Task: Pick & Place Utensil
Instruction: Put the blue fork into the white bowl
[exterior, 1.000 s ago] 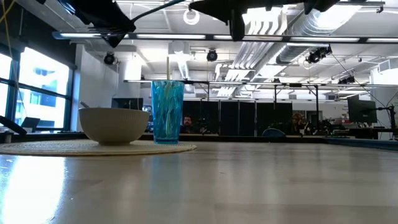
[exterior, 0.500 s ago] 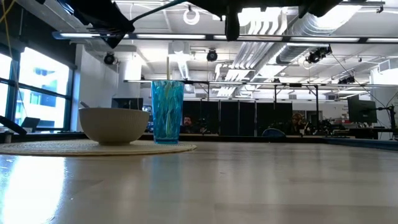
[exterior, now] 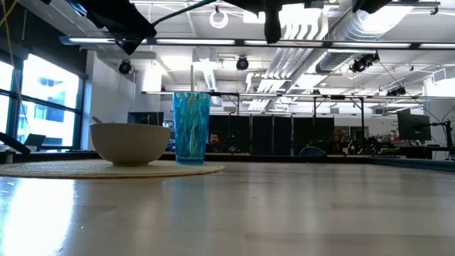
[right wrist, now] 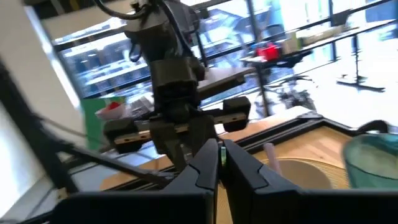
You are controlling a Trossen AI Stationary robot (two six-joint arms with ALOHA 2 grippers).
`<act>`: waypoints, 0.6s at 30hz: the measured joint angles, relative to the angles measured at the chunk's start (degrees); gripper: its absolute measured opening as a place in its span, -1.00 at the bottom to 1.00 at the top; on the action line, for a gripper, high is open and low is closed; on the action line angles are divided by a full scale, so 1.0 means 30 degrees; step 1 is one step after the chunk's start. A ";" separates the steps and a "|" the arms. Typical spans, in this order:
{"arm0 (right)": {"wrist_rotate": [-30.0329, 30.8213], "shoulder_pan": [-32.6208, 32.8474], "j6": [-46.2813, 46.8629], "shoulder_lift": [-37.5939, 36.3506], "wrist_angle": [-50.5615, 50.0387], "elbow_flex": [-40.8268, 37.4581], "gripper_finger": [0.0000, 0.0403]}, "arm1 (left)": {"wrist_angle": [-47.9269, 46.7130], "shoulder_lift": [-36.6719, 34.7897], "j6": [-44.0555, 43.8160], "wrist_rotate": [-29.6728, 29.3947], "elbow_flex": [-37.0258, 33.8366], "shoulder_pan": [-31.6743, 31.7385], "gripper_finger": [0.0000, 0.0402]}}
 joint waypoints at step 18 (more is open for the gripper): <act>1.1443 0.1717 0.4859 0.3254 0.1395 0.0001 -0.99 | -0.3025 -0.3632 0.0851 -0.4668 0.0022 -0.0007 -0.58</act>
